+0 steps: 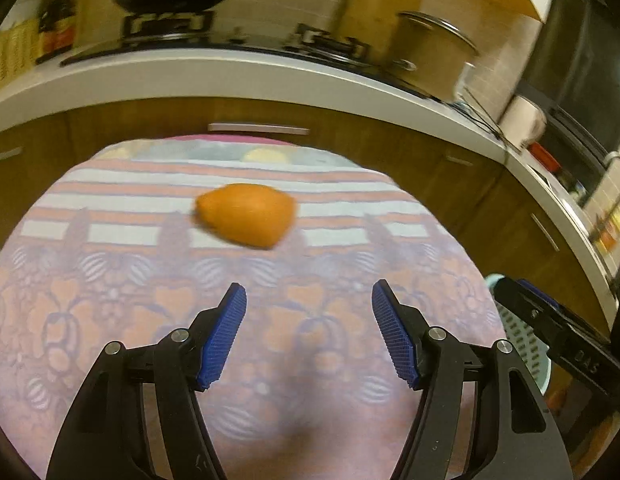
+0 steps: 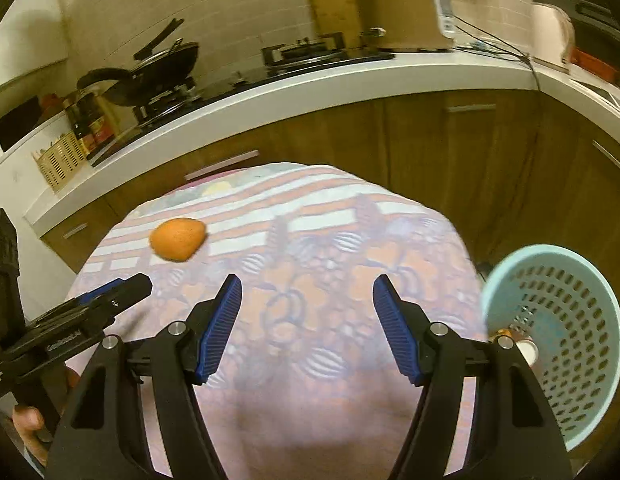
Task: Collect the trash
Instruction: 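Move the left tool back to the table toward the sweet potato, then grasp the orange sweet potato with the left tool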
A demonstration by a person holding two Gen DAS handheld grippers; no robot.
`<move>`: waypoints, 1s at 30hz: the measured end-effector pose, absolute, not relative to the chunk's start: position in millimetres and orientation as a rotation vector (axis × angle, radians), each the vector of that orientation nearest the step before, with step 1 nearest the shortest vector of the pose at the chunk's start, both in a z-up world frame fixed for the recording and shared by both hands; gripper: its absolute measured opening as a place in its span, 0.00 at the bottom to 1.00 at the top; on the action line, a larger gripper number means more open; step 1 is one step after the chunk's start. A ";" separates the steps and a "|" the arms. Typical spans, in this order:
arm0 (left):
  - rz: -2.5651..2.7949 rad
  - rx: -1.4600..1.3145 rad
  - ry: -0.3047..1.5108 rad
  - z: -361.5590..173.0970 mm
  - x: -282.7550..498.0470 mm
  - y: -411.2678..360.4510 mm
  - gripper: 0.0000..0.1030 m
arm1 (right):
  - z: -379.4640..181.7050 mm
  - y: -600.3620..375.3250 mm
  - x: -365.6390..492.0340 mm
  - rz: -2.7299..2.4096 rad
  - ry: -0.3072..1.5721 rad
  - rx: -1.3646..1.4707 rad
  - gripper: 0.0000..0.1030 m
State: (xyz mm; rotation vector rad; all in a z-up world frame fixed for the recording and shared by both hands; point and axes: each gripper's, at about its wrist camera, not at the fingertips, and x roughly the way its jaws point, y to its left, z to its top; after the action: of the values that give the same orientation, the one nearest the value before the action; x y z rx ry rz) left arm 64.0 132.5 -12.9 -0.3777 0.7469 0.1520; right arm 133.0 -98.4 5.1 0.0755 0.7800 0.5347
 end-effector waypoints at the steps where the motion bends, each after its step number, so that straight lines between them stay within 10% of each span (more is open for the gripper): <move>1: 0.160 -0.385 0.748 -13.3 64.8 137.4 0.62 | 4.0 -93.1 133.1 0.537 0.776 0.073 0.63; 6: 0.220 -0.412 0.768 -21.0 78.6 165.9 0.79 | -16.2 -70.9 132.8 0.535 0.772 0.040 0.62; 21: 0.310 -0.406 0.826 -46.9 143.6 190.7 0.81 | -39.3 -41.8 131.1 0.540 0.769 -0.091 0.62; 30: 0.222 -0.353 0.807 -44.8 143.5 174.7 0.29 | -41.3 -42.8 135.4 0.549 0.795 -0.064 0.62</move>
State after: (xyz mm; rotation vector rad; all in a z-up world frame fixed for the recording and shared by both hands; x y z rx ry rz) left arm 143.5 174.7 -44.8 -0.3532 0.8069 0.2224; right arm 135.4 -42.8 -41.3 -0.0643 0.7949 0.5487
